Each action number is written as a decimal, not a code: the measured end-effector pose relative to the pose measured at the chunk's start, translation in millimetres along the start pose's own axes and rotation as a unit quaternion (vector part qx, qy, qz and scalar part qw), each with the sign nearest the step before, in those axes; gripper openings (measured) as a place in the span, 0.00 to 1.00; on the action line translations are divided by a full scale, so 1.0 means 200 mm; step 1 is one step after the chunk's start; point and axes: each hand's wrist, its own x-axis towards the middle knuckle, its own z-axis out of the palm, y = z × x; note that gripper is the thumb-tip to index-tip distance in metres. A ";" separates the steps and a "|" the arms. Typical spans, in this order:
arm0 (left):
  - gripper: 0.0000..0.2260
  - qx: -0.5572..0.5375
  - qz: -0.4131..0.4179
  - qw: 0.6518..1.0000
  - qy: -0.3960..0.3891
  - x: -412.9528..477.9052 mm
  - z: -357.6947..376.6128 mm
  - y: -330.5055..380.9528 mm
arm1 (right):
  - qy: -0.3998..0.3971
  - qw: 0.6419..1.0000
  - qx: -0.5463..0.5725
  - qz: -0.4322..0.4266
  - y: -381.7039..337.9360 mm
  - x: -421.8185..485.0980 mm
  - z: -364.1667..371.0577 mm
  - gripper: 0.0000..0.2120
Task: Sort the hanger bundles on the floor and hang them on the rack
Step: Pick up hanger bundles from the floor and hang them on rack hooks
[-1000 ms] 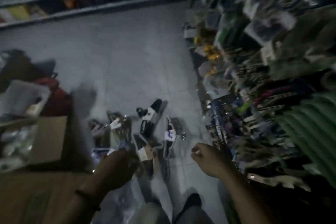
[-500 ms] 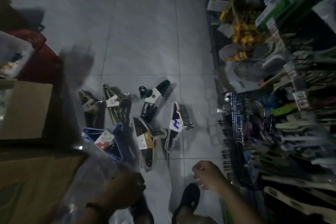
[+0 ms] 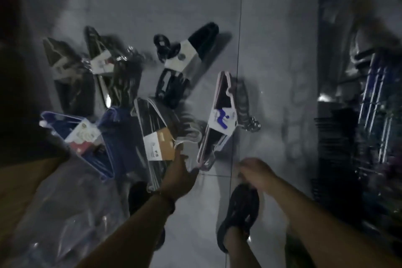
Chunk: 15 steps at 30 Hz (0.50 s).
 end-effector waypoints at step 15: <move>0.30 0.093 0.015 0.995 0.011 0.68 0.39 -0.06 | 0.195 0.965 0.178 -0.006 -0.17 0.74 0.31 0.17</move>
